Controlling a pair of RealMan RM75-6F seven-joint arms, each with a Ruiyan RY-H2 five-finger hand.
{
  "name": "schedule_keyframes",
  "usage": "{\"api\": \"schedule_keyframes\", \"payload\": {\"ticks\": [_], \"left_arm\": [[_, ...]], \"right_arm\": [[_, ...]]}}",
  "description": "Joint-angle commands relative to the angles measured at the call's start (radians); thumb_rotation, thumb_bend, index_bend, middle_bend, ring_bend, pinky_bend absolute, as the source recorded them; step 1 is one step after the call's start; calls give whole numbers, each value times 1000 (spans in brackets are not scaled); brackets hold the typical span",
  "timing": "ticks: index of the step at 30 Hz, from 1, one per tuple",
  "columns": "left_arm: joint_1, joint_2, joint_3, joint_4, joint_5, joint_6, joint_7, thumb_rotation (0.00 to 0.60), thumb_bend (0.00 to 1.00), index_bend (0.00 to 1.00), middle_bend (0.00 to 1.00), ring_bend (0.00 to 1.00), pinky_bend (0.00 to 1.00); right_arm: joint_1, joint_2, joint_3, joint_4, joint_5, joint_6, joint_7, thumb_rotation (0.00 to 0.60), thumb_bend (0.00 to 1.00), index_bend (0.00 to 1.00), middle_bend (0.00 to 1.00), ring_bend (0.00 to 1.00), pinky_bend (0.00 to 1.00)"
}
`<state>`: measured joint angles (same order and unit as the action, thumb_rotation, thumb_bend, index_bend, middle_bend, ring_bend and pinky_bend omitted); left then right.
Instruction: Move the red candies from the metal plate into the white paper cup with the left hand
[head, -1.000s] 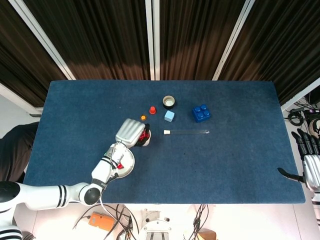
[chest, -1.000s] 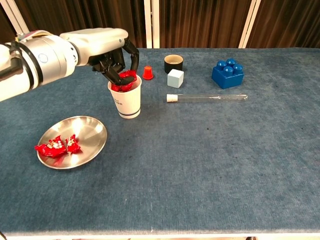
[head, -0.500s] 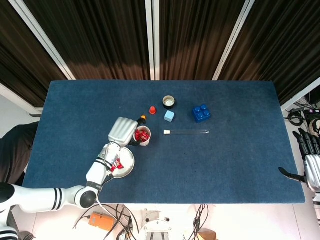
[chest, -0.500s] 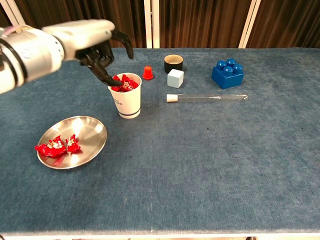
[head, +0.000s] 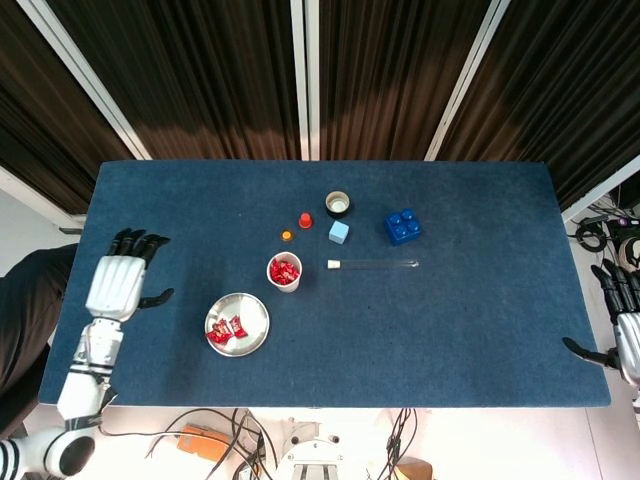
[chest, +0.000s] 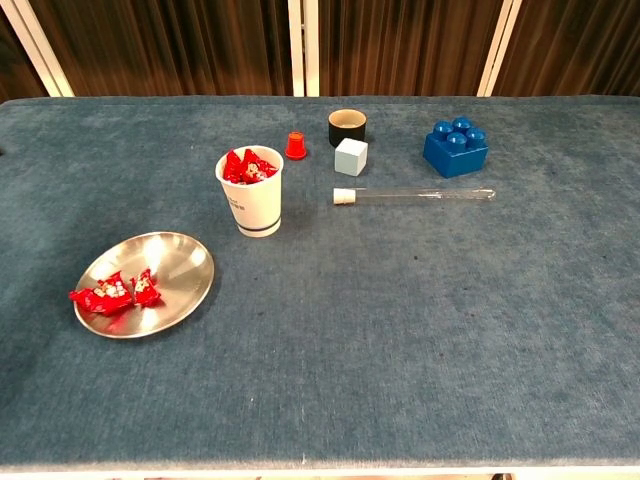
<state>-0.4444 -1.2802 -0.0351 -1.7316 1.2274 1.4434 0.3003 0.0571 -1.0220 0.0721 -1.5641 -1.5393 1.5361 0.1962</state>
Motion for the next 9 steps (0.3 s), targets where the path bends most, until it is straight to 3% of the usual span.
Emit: {"api": "schedule_keyframes", "payload": {"ticks": [1, 6, 9], "left_arm": [[121, 45, 88, 47, 120, 134, -102, 600, 80, 181, 145, 31, 0], [226, 74, 154, 52, 174, 202, -121, 600, 78, 164, 145, 29, 0], [269, 94, 166, 47, 191, 231, -122, 600, 78, 164, 145, 29, 0]], "right_arm": [[-8, -9, -10, 4, -14, 11, -9, 600, 185, 0, 25, 0, 30], [-23, -14, -21, -1, -31, 33, -20, 600, 185, 0, 25, 0, 0], [-23, -14, -29, -1, -42, 30, -12, 600, 185, 0, 25, 0, 0]]}}
